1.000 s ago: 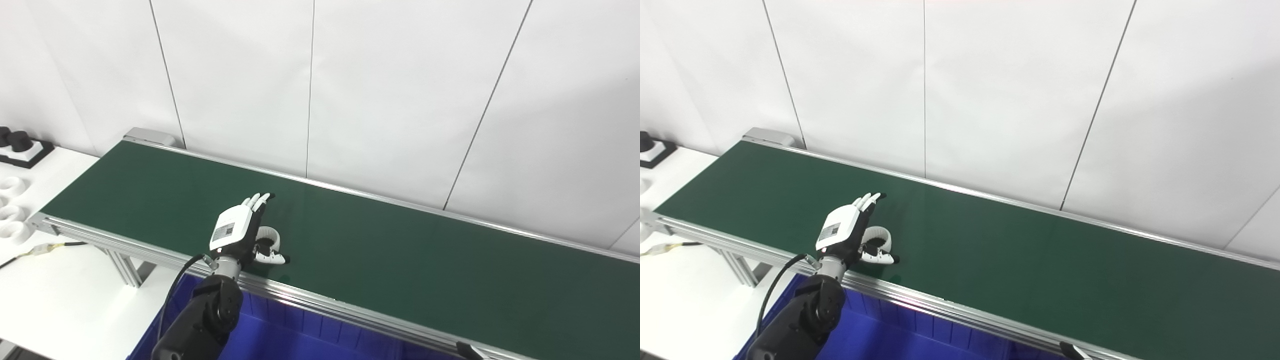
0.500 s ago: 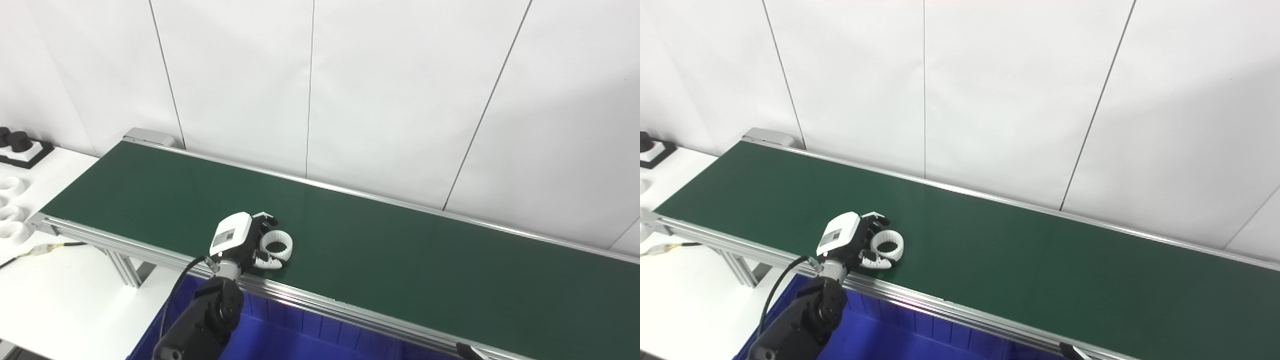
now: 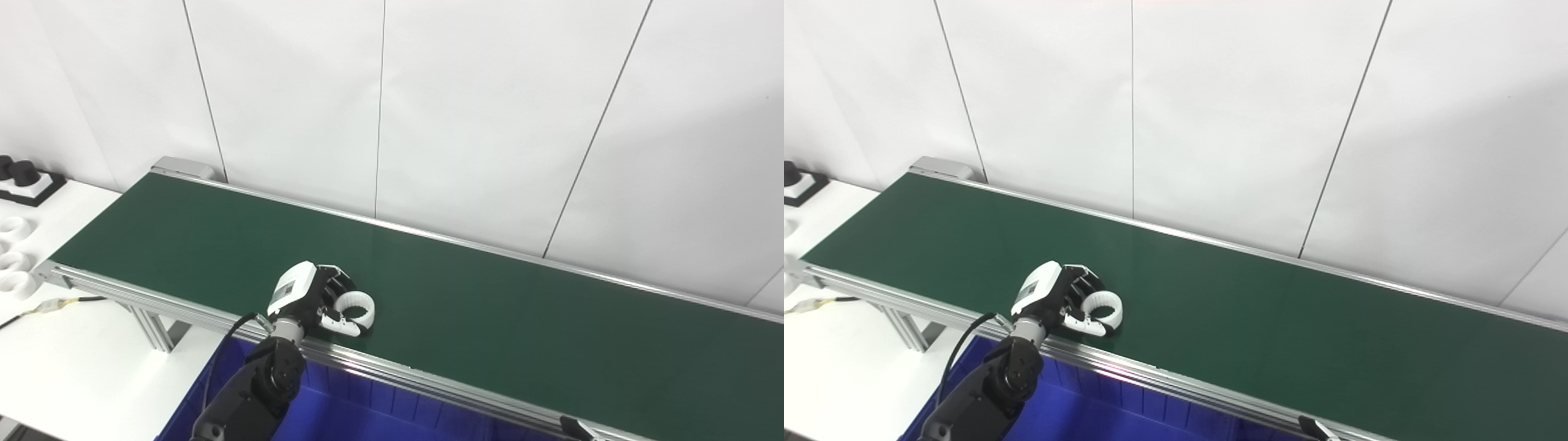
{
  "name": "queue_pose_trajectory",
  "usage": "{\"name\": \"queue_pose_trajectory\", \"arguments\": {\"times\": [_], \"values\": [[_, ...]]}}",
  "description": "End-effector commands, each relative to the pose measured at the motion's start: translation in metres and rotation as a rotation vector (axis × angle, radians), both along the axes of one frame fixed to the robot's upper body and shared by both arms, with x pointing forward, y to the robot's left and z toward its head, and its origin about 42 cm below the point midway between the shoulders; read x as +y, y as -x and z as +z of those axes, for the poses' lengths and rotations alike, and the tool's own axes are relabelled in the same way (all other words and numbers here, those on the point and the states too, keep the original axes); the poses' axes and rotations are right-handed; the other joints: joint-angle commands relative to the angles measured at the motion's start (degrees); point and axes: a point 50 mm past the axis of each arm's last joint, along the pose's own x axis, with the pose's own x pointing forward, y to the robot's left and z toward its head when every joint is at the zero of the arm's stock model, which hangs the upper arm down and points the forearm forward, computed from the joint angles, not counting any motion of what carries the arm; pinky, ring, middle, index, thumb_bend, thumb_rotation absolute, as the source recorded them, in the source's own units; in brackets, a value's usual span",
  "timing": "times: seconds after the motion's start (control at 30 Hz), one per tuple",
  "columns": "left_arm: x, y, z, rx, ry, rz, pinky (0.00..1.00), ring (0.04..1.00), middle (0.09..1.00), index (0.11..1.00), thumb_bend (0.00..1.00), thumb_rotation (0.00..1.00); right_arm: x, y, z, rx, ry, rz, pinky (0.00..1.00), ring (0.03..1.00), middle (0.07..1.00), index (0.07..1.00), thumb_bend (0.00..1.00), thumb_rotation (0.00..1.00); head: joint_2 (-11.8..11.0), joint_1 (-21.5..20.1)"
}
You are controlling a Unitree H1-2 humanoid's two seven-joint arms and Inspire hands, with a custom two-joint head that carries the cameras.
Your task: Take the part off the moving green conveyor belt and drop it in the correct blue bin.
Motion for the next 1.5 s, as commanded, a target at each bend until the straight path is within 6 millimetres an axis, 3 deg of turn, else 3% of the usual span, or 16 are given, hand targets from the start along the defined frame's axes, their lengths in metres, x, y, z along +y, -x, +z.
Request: {"name": "queue_pose_trajectory", "arguments": {"times": [0.0, 0.2, 0.43, 0.67, 0.83, 0.9, 1.03, 1.13, 1.3, 1.47], "values": [[-0.001, -0.009, 0.014, -0.072, 0.001, -0.039, 0.39, 0.471, 0.454, 0.509, 0.52, 0.0, 0.003, -0.002, 0.011, -0.083, -0.026, 0.01, 0.71, 0.794, 0.839, 0.827, 0.79, 0.32, 0.0, 0.0], [-0.001, 0.002, 0.022, -0.156, 0.037, -0.028, 0.35, 0.426, 0.413, 0.518, 0.51, 0.0, 0.003, -0.003, 0.012, -0.091, -0.018, 0.013, 0.71, 0.793, 0.839, 0.831, 0.79, 0.31, 0.5, -0.4], [-0.006, 0.05, 0.05, -0.395, 0.111, -0.05, 0.33, 0.397, 0.417, 0.512, 0.51, 0.0, 0.006, -0.003, 0.015, -0.082, -0.03, 0.011, 0.72, 0.799, 0.85, 0.836, 0.79, 0.34, 1.6, -2.2], [-0.005, 0.102, 0.048, -0.416, 0.134, -0.124, 0.33, 0.404, 0.42, 0.52, 0.51, 0.0, 0.01, -0.002, 0.021, -0.097, -0.039, 0.017, 0.71, 0.793, 0.85, 0.834, 0.78, 0.32, 4.6, -5.9], [-0.008, 0.127, 0.042, -0.38, 0.129, -0.231, 0.35, 0.418, 0.429, 0.52, 0.51, 0.0, 0.014, -0.005, 0.026, -0.097, -0.046, 0.02, 0.72, 0.796, 0.851, 0.838, 0.79, 0.33, 6.7, -7.8], [-0.007, 0.136, 0.039, -0.375, 0.137, -0.275, 0.37, 0.427, 0.439, 0.519, 0.51, 0.0, 0.015, -0.006, 0.027, -0.098, -0.043, 0.025, 0.72, 0.798, 0.849, 0.841, 0.78, 0.35, 8.6, -8.9], [-0.003, 0.144, 0.037, -0.341, 0.135, -0.328, 0.39, 0.454, 0.465, 0.512, 0.51, 0.0, 0.016, -0.008, 0.03, -0.1, -0.043, 0.023, 0.72, 0.8, 0.854, 0.845, 0.8, 0.41, 11.1, -10.2], [-0.007, 0.146, 0.035, -0.337, 0.152, -0.382, 0.4, 0.453, 0.462, 0.514, 0.51, 0.0, 0.018, -0.01, 0.034, -0.095, -0.057, 0.018, 0.72, 0.8, 0.855, 0.844, 0.81, 0.4, 12.7, -10.9], [-0.029, 0.145, 0.025, -0.294, 0.149, -0.51, 0.46, 0.486, 0.463, 0.515, 0.51, 0.0, 0.02, -0.013, 0.039, -0.082, -0.07, 0.016, 0.74, 0.804, 0.854, 0.845, 0.8, 0.39, 15.0, -11.7], [-0.048, 0.142, 0.023, -0.237, 0.029, -0.654, 0.54, 0.533, 0.475, 0.506, 0.51, 0.0, 0.021, -0.014, 0.046, -0.086, -0.064, 0.011, 0.73, 0.799, 0.85, 0.843, 0.79, 0.38, 16.4, -11.7]]}}
